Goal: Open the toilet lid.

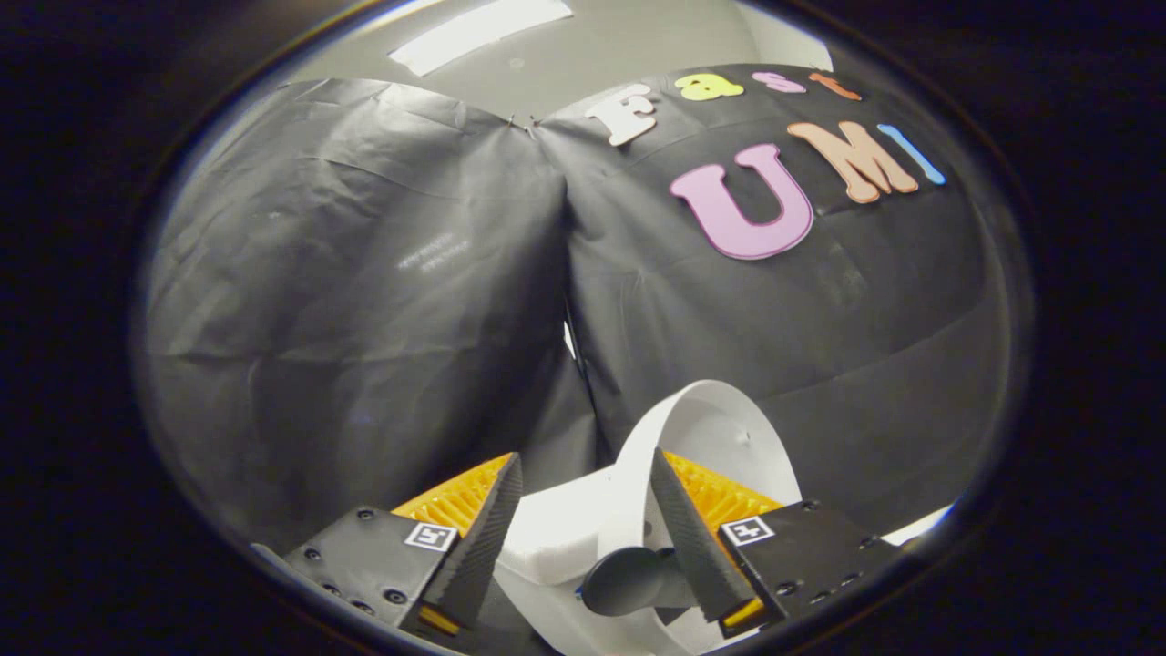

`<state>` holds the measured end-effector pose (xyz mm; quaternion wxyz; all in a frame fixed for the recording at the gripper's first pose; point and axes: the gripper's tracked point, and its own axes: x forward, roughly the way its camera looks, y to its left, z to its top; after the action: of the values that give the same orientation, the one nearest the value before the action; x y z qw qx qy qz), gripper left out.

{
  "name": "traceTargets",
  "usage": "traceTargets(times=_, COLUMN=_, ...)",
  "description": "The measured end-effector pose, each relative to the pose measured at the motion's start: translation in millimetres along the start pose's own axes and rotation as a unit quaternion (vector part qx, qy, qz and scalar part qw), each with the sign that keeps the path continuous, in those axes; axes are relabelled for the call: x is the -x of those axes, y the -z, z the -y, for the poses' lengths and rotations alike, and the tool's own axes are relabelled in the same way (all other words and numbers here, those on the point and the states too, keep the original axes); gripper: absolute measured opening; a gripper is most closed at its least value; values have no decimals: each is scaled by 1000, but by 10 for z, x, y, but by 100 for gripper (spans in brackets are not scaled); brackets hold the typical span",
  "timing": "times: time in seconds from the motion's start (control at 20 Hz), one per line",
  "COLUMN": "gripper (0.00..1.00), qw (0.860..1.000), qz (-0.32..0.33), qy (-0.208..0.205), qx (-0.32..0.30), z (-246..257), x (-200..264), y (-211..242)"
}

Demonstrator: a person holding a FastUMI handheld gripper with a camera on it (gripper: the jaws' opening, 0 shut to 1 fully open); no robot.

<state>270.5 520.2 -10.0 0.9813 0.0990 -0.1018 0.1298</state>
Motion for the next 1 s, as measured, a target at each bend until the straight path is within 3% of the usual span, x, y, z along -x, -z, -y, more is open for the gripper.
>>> traceTargets(times=0.2, gripper=90, qw=998, qz=7, qy=33, qx=48, z=216, x=136, y=-333)
traceTargets(times=0.55, gripper=90, qw=984, qz=-8, qy=113, qx=135, z=798, x=496, y=-707)
traceTargets(times=0.85, gripper=87, qw=978, qz=-34, qy=156, qx=137, z=1519, x=882, y=-752)
traceTargets(times=1.0, gripper=85, qw=964, qz=-42, qy=200, qx=173, z=2041, x=1219, y=-881)
